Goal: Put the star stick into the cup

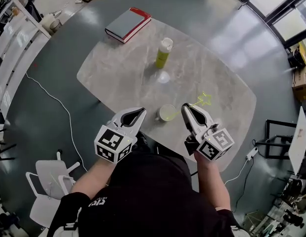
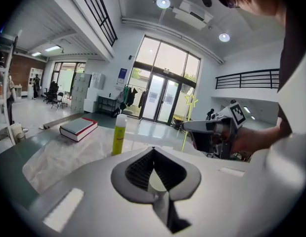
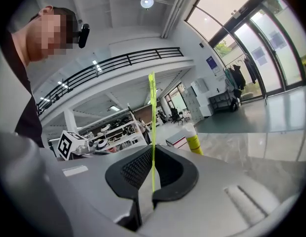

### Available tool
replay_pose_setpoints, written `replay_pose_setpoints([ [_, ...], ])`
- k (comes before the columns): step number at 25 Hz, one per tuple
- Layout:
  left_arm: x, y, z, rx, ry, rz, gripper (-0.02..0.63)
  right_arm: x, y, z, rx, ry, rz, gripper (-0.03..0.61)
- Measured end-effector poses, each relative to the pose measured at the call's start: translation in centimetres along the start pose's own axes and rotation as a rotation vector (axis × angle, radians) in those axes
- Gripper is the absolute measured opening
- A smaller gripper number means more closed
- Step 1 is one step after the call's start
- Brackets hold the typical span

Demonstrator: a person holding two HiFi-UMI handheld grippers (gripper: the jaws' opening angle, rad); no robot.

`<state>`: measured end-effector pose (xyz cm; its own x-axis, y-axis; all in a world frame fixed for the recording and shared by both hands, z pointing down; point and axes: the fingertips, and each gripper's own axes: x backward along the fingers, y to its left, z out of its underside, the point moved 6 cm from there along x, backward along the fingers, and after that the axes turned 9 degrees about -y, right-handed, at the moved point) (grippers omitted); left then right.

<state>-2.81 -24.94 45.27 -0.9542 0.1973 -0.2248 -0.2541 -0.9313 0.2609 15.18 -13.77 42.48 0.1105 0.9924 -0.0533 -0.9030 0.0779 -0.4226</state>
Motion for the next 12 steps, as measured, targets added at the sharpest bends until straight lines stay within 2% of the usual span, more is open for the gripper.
replay_pose_setpoints([
  [5, -2.0, 0.7, 0.8, -0.001, 0.001, 0.013, 0.003, 0.1, -1.6, 2.1, -0.036, 0.004, 0.041, 0.029],
  [12, -3.6, 0.8, 3.5, -0.013, 0.056, 0.054, 0.003, -0.7, -3.7, 5.6, -0.075, -0.012, 0.081, 0.029],
])
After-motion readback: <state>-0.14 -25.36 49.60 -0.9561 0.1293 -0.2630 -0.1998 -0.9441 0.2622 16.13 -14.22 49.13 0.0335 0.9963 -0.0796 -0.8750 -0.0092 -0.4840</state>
